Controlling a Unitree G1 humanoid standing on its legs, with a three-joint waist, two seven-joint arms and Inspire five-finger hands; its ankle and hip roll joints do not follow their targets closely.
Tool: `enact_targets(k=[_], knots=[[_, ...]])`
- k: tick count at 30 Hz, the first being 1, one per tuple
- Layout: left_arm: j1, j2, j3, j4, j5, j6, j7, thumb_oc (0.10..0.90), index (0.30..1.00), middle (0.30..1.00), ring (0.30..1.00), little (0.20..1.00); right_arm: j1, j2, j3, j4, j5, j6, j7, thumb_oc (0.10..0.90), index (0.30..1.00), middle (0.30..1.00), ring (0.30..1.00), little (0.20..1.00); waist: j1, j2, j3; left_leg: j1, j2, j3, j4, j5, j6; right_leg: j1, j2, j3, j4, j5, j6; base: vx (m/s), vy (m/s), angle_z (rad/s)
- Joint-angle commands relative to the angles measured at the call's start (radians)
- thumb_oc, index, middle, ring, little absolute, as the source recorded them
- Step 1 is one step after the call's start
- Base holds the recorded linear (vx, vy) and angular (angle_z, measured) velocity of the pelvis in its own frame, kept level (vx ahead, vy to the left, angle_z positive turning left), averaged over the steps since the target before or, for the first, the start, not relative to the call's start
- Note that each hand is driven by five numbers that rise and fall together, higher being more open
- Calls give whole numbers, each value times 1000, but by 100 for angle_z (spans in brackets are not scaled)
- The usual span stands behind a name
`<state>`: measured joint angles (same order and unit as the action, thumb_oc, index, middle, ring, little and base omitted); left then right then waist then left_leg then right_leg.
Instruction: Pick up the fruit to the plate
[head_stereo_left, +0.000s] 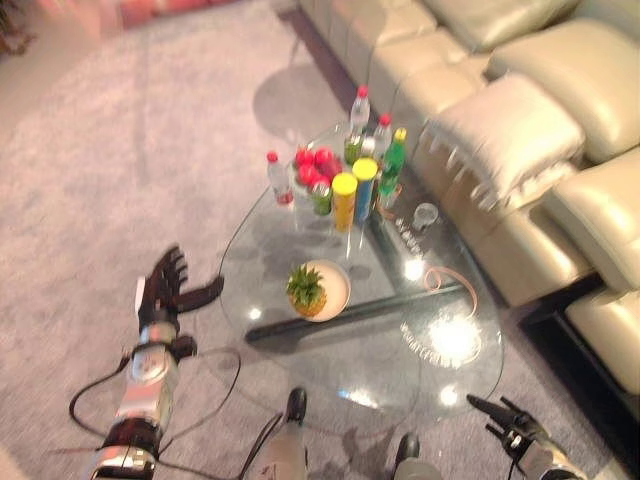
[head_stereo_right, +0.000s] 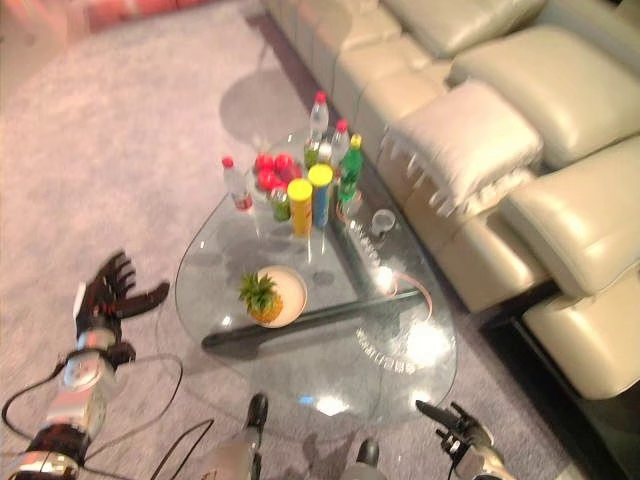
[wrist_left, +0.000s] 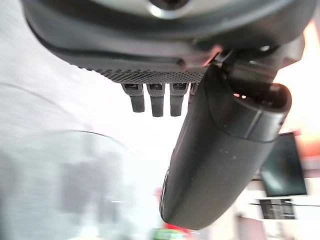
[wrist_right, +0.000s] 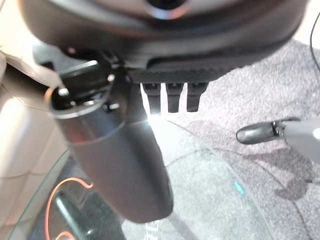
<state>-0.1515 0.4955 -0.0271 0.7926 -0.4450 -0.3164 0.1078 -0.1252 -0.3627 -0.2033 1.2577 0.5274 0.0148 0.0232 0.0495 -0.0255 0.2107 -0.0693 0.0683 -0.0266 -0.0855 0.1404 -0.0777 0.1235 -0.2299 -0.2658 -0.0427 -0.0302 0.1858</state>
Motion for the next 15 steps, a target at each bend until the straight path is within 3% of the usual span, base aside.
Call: enact_targets(k=[1,9,15], knots=[[-29,-18,60,110,98,-17,-42,800,900,900,900,900,49,-39,35,32,-99,9,-29,800,900,900,900,900,2,13,-60,75,66,68,1,-77,-16,-89,-6,71,6,103,-27,100,0,-5],[19,-80,-1,375,292,56,-70,800,900,900,900,900,57,-3,104,110,-213,81,-28,800,900,900,900,900,-9,27,-100,116,76,75,-2,-86,-25,-30,3,51,-1,84,-33,75,16,-2],[62,-132,-52,499,362,138,-175,800,900,900,900,900,60,11,156,153,-362,101,-1,800,900,900,900,900,-13,35,-111,136,82,88,-2,-91,-26,-8,-1,38,-8,79,-31,27,25,-1]])
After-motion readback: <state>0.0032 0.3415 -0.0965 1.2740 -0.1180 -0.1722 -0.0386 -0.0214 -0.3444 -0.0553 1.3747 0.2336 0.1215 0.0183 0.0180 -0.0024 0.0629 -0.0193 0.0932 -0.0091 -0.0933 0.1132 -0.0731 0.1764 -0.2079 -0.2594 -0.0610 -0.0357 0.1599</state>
